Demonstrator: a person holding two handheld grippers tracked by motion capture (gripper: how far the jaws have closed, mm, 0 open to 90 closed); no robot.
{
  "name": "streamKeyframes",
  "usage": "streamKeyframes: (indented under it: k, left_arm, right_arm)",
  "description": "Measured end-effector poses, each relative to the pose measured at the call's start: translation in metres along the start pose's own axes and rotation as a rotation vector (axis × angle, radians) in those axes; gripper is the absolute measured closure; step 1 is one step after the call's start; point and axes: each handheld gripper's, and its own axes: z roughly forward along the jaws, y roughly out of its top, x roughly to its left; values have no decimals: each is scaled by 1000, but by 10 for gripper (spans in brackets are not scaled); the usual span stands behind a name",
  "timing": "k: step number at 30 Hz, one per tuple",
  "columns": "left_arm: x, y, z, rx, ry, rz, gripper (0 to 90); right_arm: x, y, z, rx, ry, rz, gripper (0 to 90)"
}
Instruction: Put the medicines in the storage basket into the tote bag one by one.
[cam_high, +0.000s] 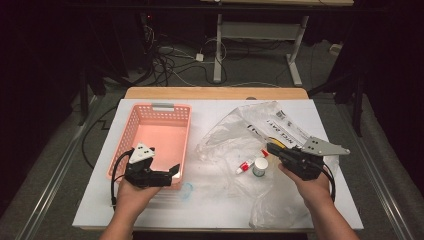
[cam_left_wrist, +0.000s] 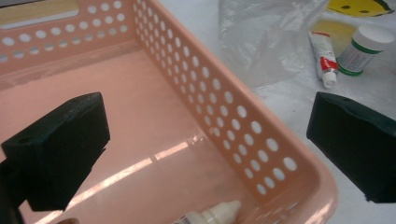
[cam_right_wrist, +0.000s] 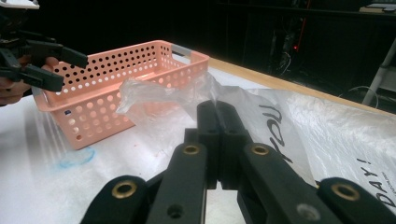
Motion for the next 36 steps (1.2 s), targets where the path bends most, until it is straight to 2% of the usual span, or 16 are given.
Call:
streamKeyframes:
  k: [4, 8, 13, 17, 18, 22, 26, 31, 36]
  left_arm:
    - [11, -4, -6, 9, 33, -11, 20]
    - [20, -8, -11, 8, 44, -33, 66]
    - [27, -10, -18, 5, 35, -55, 205]
    - [27, -10, -21, 4, 28, -58, 339]
    - [26, -11, -22, 4, 27, -52, 397]
    - [27, -12, -19, 26, 10, -64, 502]
    - [26, -10, -16, 46, 23, -70, 634]
    - [23, -8, -13, 64, 45, -80, 751]
    - [18, -6, -11, 70, 31, -64, 850]
  right_arm:
    - [0, 0, 0, 2, 0, -3, 900]
    - [0, -1, 1, 5, 0, -2, 900]
    - [0, -1, 1, 8, -2, -1, 900]
    - [1, -2, 1, 16, 1, -3, 900]
    - [1, -3, 1, 20, 0, -2, 900]
    - [1, -4, 2, 27, 3, -3, 900]
    - [1, -4, 5, 31, 5, -7, 900]
    - [-1, -5, 5, 36, 1, -4, 900]
    - [-1, -5, 5, 37, 0, -2, 900]
